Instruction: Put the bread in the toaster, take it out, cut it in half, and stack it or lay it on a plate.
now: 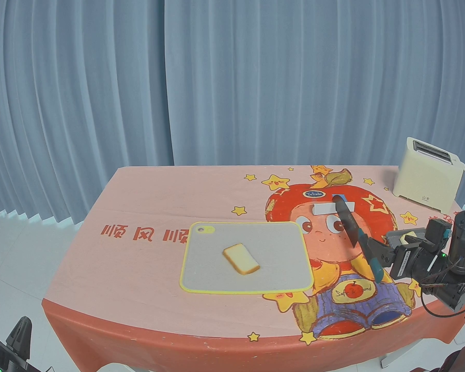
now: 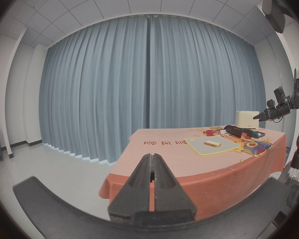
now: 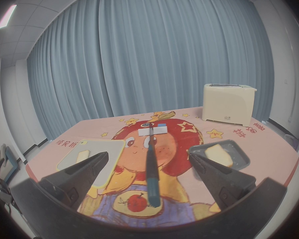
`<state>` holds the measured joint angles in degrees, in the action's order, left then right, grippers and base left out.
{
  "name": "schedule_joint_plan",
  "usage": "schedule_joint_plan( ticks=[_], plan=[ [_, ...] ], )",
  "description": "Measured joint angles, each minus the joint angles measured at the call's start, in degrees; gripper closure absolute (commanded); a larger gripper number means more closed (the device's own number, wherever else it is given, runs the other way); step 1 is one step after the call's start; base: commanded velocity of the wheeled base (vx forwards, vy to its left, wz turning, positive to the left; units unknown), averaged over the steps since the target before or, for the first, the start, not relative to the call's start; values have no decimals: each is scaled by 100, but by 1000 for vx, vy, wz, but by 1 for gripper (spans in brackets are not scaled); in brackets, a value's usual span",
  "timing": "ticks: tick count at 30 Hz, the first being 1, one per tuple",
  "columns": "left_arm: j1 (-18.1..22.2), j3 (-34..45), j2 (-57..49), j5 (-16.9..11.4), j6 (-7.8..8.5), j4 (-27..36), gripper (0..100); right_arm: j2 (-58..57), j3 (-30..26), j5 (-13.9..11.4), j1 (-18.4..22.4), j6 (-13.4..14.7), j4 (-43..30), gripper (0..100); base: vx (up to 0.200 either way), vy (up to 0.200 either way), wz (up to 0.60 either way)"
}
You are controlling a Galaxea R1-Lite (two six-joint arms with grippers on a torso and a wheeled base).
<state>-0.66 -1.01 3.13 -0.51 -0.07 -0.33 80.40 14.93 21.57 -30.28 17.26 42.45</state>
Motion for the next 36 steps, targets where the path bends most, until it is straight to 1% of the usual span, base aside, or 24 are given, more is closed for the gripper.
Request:
schedule_joint_plan(
  ticks=[4, 21, 26, 32, 36],
  plan=[
    [-7, 0, 0, 11, -2, 1, 100, 2, -28, -2, -33, -7, -2, 0, 0, 200, 0],
    [-2, 0, 0, 7, 7, 0, 100, 20, -207, -6, -235, -112, 16, 0, 0, 0, 0],
    [-2, 0, 0, 7, 7, 0, 100, 17, -249, -52, -295, -265, 22, 0, 0, 0, 0],
    [-5, 0, 0, 7, 7, -2, 100, 22, -256, -112, -591, -251, 41, 0, 0, 0, 0],
    [-5, 0, 0, 7, 7, -2, 100, 39, -129, -160, -769, -279, 33, 0, 0, 0, 0]
  ],
)
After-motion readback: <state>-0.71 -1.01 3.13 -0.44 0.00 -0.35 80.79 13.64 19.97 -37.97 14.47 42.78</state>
